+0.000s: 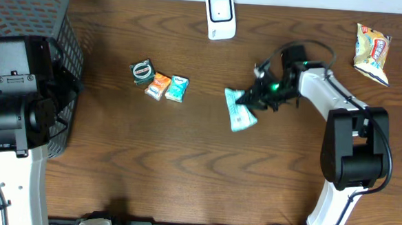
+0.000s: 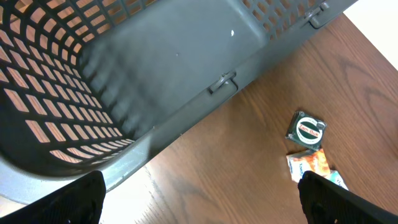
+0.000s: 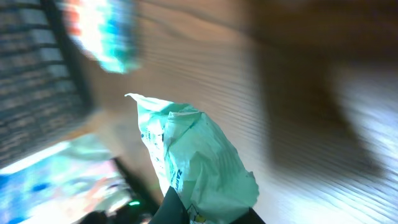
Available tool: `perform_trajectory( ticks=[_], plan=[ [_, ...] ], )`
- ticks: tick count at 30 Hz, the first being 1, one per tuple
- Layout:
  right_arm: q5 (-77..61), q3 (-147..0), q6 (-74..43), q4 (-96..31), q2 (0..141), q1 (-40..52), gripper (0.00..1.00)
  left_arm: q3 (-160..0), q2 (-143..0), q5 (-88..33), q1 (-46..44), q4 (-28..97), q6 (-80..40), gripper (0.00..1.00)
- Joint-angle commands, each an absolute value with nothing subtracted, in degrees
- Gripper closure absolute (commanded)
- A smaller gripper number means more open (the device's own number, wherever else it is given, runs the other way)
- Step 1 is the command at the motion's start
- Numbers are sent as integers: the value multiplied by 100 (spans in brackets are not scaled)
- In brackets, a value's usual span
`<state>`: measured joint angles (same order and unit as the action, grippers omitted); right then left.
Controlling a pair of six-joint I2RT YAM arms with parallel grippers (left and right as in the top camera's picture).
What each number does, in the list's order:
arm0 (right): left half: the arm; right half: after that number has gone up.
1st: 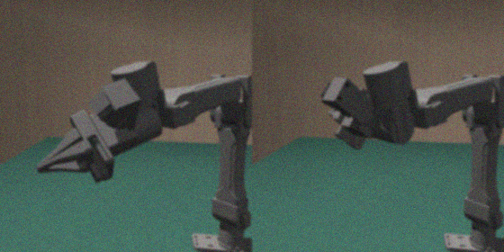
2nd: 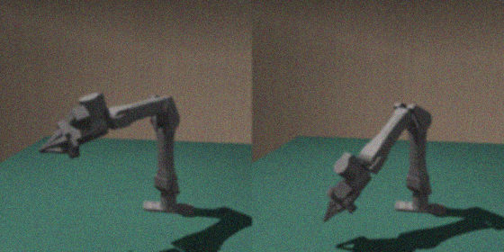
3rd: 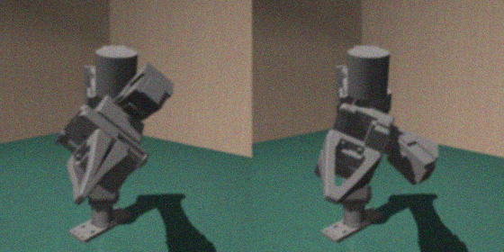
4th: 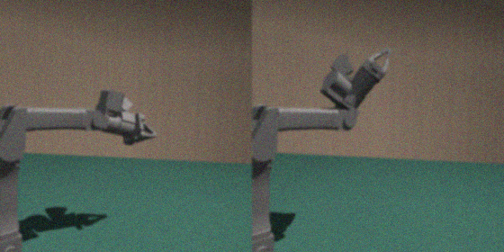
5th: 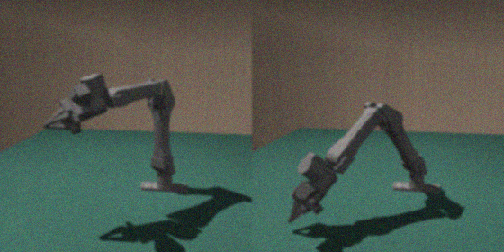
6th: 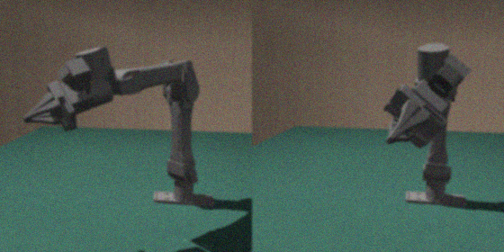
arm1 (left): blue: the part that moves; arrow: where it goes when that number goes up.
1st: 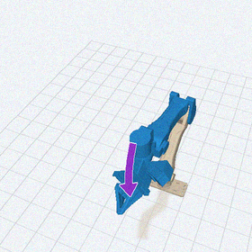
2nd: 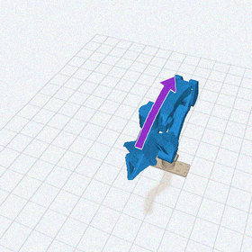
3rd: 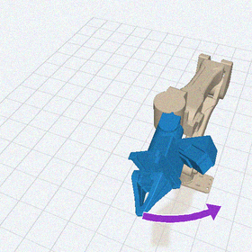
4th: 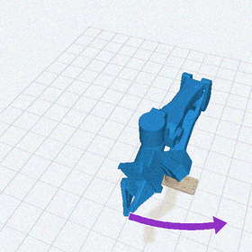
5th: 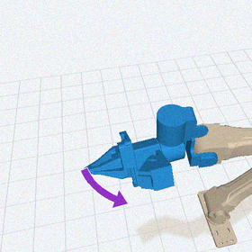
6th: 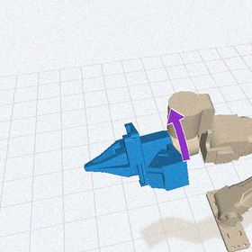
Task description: Scan the item barcode
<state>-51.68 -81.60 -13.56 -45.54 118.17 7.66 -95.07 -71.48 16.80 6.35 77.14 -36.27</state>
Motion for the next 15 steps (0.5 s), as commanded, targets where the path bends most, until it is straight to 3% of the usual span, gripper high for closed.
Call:
perform_trajectory(
  ticks=[1, 7, 15],
  plan=[
    [-6420, -8711, -1321, -4453, 11828, 718, 99, -9476, -7153, 1737, 663, 7734, -3719, 2],
    [-5553, -9330, -1402, -4451, 11526, 812, 99, -9476, -7153, 1737, 663, 7734, -3717, 2],
    [-3183, -9343, -2329, -4436, 10608, 1203, 99, -9476, -7153, 1737, 663, 7734, -3717, 2]
  ],
)
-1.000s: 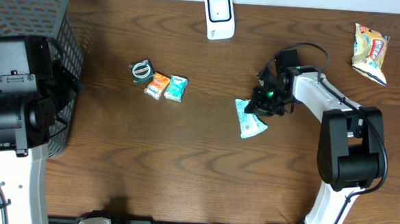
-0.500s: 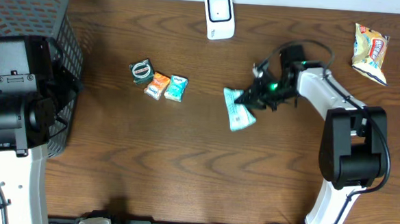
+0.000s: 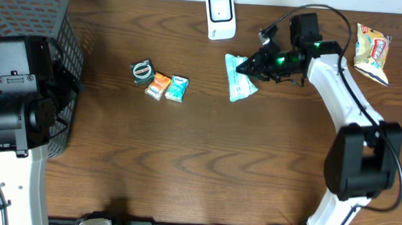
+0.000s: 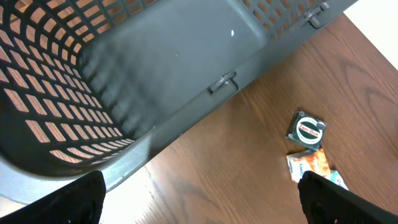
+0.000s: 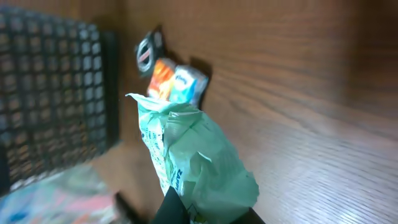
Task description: Scan the item barcode
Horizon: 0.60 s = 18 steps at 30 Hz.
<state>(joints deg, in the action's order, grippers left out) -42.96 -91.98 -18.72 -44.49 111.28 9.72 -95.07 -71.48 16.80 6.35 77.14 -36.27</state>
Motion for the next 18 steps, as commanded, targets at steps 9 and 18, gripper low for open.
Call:
perform_trajectory(
  ticks=[9, 18],
  plan=[
    [-1981, -9343, -3002, -4342, 10287, 1798, 99, -9476, -7153, 1737, 663, 7734, -3719, 3],
    [-1986, -9343, -3166, -4311, 10287, 1844, 99, -9476, -7153, 1737, 663, 7734, -3717, 3]
  ],
)
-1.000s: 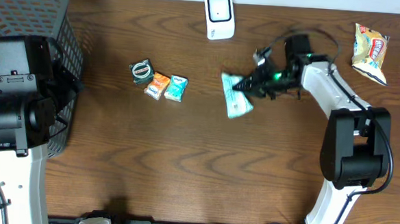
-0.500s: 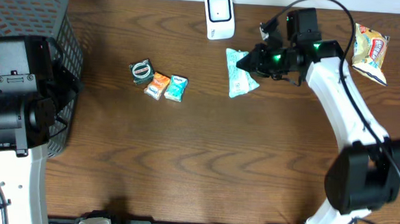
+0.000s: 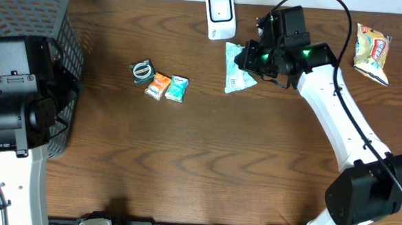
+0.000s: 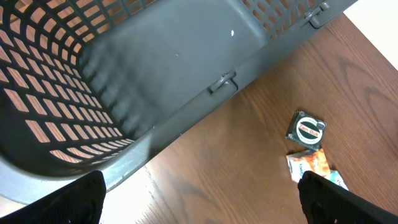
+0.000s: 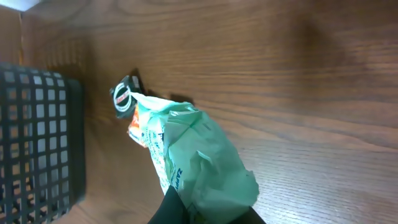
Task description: Scan the item barcode
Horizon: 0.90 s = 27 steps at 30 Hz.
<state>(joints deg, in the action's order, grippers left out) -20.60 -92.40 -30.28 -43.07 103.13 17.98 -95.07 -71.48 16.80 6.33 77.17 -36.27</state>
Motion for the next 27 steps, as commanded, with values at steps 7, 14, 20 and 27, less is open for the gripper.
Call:
perform_trajectory(
  ticks=[7, 14, 20, 27],
  plan=[
    [-2403, -9341, -3164, -4307, 10287, 1844, 99, -9476, -7153, 1737, 663, 7734, -3717, 2],
    [-3124, -9338, -3006, -4493, 10287, 1855, 99, -9476, -7153, 1737, 663, 7734, -3719, 2],
    [-3321, -9336, -2982, -4759, 10287, 1855, 99, -9476, -7153, 1737, 663, 7734, -3719, 3],
    [-3468, -9336, -2950, -4755, 10287, 1855, 99, -9476, -7153, 1737, 663, 7734, -3717, 2]
  ],
)
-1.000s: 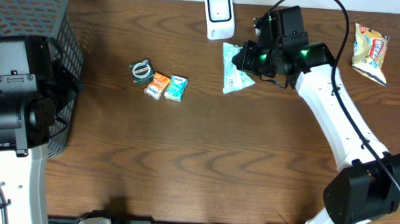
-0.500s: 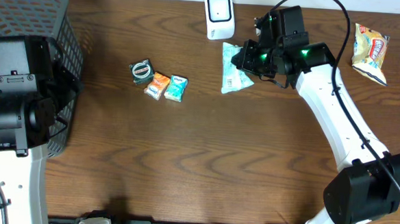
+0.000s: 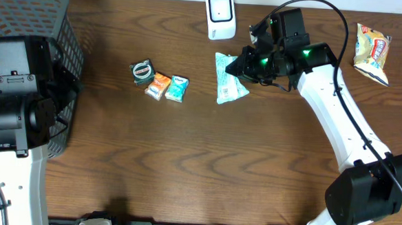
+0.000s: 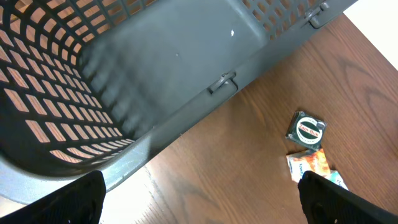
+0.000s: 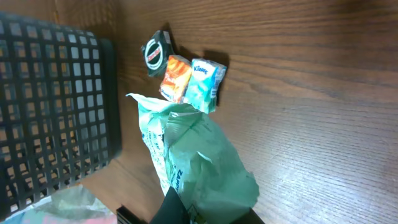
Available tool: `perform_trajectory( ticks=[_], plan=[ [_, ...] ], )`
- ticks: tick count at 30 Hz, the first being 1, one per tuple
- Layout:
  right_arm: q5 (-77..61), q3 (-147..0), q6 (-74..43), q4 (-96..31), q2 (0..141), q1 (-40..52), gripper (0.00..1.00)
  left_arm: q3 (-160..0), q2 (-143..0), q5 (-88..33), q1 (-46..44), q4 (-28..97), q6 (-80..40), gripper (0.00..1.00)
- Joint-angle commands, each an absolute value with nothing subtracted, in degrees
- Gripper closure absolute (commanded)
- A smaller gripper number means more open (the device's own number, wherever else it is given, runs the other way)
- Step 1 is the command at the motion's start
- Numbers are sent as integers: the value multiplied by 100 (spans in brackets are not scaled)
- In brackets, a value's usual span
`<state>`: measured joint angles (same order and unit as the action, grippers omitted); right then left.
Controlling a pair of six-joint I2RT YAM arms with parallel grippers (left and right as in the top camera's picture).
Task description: Scan the item barcode
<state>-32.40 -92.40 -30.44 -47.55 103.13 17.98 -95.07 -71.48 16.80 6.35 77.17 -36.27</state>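
A mint-green crinkled snack bag [image 3: 228,78] hangs over the table just below and to the right of the white barcode scanner [image 3: 220,16], which stands at the far edge. My right gripper [image 3: 250,63] is shut on the bag's right end. In the right wrist view the bag [image 5: 193,149] fills the space between the dark fingers [image 5: 171,208]. My left gripper [image 4: 202,208] is open beside the basket, with only its two fingertips showing and bare wood between them.
A dark mesh basket [image 3: 34,14] sits at the far left under the left arm. A round tin [image 3: 142,71], an orange packet [image 3: 160,85] and a teal tissue packet [image 3: 177,88] lie left of the bag. A yellow chip bag [image 3: 372,44] lies at the far right.
The right gripper has carried the green bag a little left and toward the table's front, away from the scanner, and the bag has tilted. The left arm has not moved.
The right gripper first held the green bag near the table's middle right. Then the bag was farther back, right of the scanner. Then it was close under the scanner, and now it is slightly left and lower. The left arm stayed still throughout.
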Motion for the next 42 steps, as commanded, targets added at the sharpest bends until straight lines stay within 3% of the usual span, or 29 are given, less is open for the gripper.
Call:
perform_trajectory(
  ticks=[1, 42],
  plan=[
    [-3470, -9336, -2950, -4757, 10287, 1855, 99, -9476, -7153, 1737, 663, 7734, -3717, 2],
    [-3183, -9312, -2902, -4869, 10289, 1892, 99, -9476, -7153, 1737, 663, 7734, -3719, 2]
  ],
)
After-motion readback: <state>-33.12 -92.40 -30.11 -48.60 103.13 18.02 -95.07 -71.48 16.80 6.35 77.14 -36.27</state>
